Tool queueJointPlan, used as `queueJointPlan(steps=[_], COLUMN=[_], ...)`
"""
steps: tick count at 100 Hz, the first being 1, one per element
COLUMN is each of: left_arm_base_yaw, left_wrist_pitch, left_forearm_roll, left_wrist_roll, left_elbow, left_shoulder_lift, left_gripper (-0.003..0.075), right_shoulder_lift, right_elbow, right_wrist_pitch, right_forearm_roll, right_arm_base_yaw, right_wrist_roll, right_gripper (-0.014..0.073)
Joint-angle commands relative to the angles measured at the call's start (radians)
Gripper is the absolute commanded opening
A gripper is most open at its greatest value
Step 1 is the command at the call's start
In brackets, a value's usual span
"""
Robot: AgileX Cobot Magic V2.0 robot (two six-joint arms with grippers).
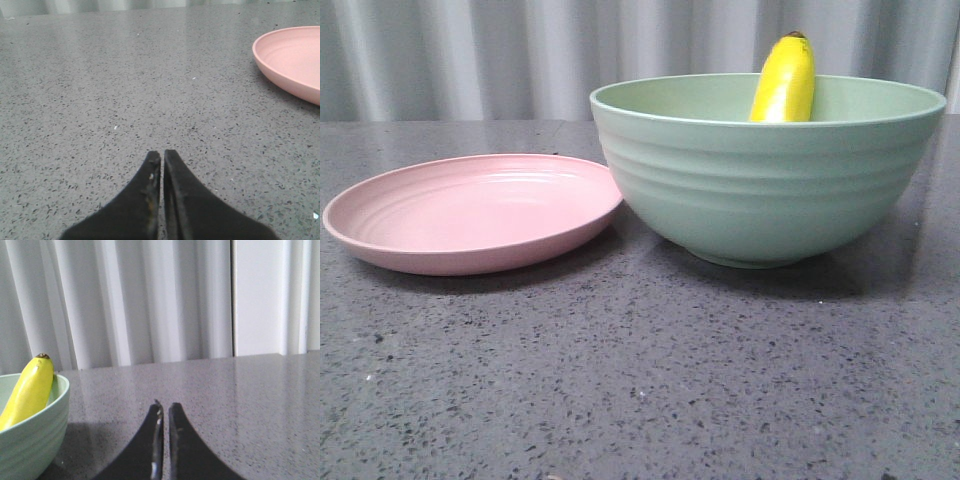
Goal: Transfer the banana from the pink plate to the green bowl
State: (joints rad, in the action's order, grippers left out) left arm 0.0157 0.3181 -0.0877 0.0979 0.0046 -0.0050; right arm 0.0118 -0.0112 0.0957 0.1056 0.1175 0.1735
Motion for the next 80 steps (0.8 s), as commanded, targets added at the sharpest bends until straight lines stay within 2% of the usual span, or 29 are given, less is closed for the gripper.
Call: queueJointPlan(steps=[1,12,23,30,50,80], left_arm_base_yaw=[0.009,0.009,0.009,0.009,0.009,0.009], left_wrist_pitch=[-0.071,-0.071,-0.071,-0.071,-0.071,-0.071], left_forearm_roll=[-0.007,-0.007,-0.007,-0.007,-0.007,-0.007], left_wrist_roll=[-0.01,-0.01,-0.01,-0.01,-0.01,-0.01], left_elbow=[0.008,0.008,0.008,0.008,0.008,0.008], left_shoulder_lift=[-0.028,-0.028,-0.028,-0.028,-0.028,-0.028], left_gripper=[-0.002,-0.002,-0.002,-0.002,-0.002,-0.002], right_shoulder_lift=[0.016,0.016,0.016,0.016,0.016,0.016], right_elbow=[-0.018,-0.024,-0.024,-0.024,-0.024,-0.024], right_wrist_pitch=[0.052,-0.075,-0.262,-0.316,-0.4,-0.395], right_forearm_roll=[0.068,0.066,0.058,0.047,0.028,0.028], right_arm_base_yaw=[0.01,0.01,0.01,0.01,0.01,0.01], right_wrist_roll=[0.061,0.029,0.001,-0.015,-0.023,-0.023], right_gripper=[-0.0068,-0.0068,-0.0068,-0.0068,-0.0068,-0.0068])
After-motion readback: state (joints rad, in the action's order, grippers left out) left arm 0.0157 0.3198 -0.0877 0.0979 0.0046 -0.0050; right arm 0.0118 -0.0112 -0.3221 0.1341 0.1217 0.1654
